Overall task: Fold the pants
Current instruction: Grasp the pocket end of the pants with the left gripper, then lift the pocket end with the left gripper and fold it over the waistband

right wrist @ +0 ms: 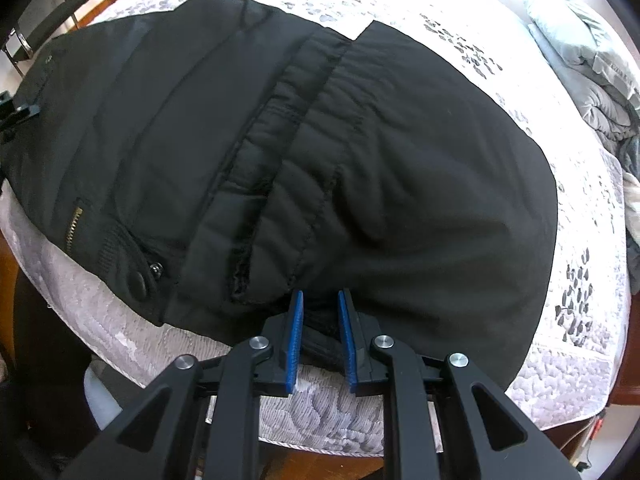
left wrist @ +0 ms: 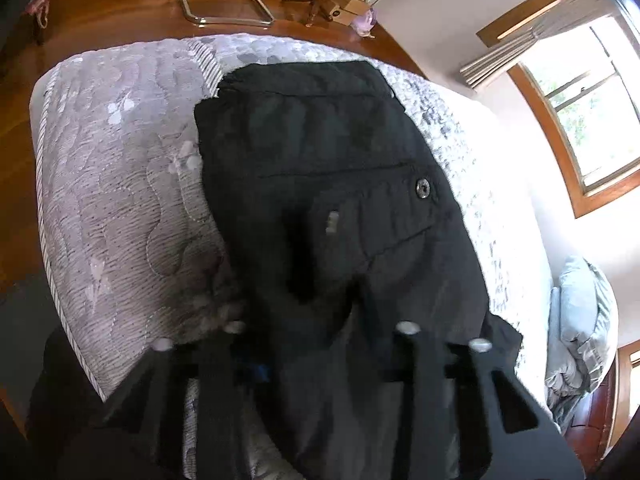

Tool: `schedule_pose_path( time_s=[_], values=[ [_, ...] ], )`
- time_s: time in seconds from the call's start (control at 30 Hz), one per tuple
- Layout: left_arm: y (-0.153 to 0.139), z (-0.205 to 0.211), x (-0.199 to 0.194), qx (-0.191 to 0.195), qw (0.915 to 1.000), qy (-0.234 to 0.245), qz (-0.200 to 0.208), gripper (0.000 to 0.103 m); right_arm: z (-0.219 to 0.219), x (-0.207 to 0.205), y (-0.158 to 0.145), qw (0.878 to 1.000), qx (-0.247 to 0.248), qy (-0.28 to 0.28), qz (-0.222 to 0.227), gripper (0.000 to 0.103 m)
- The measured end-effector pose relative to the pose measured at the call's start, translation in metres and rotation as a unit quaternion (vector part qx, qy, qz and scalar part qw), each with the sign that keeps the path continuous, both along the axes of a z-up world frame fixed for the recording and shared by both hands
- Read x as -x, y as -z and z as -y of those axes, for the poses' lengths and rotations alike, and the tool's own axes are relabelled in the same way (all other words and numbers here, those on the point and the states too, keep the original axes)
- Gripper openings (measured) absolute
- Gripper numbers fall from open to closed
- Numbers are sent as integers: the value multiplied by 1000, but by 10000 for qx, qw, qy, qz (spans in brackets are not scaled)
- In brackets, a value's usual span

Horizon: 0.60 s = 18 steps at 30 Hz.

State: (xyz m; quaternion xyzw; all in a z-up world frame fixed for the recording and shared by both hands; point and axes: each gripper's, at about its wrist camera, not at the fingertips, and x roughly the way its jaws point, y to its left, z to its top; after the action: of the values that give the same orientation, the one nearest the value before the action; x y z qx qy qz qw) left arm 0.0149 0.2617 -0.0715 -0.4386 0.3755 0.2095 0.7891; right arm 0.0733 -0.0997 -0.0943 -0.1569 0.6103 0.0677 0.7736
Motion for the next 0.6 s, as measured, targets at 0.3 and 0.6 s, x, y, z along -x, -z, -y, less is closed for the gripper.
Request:
schedule_pose_path(
  time_s=[0.3,0.6],
  values=[
    [-7,-2,6,118,9995,67,276,11,-8,4,2,10000,-38,49,32,18],
    [-75,50,6,-872,9887,731,972,8,18,5,0,9975,-660,264,46,20]
  ],
)
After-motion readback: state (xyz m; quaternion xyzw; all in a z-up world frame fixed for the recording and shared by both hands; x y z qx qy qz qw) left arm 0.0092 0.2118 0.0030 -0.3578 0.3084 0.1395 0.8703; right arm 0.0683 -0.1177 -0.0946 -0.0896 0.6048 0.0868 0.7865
